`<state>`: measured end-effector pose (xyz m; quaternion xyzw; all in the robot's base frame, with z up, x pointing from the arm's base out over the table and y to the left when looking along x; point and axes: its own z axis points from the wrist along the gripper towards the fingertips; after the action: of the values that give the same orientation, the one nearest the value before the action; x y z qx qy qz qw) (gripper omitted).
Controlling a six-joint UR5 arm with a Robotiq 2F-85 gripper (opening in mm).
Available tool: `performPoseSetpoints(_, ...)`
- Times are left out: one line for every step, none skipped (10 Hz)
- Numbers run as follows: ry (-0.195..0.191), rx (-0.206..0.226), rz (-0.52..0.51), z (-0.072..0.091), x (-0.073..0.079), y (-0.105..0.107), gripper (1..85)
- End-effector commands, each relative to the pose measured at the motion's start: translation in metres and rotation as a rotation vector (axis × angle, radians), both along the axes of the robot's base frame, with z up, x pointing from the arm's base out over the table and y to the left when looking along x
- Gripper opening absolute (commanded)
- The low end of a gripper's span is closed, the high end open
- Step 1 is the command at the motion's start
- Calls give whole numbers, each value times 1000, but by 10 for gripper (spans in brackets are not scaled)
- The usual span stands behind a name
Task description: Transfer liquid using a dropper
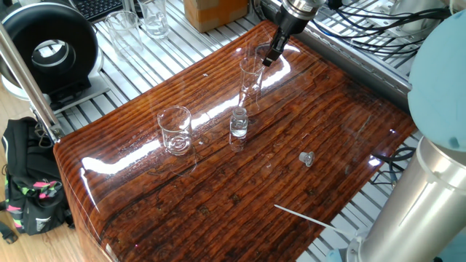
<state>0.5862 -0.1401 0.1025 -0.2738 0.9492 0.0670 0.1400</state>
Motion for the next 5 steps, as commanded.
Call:
performPoseSetpoints(-4,16,-3,2,1,3,330)
performPoseSetpoints(-4,21,-3,3,1,4,330)
performPoseSetpoints(-4,21,-3,3,1,4,327)
performPoseSetpoints(-4,21,-3,3,1,4,327)
performPoseSetpoints(-4,19,-3,3,1,3,320)
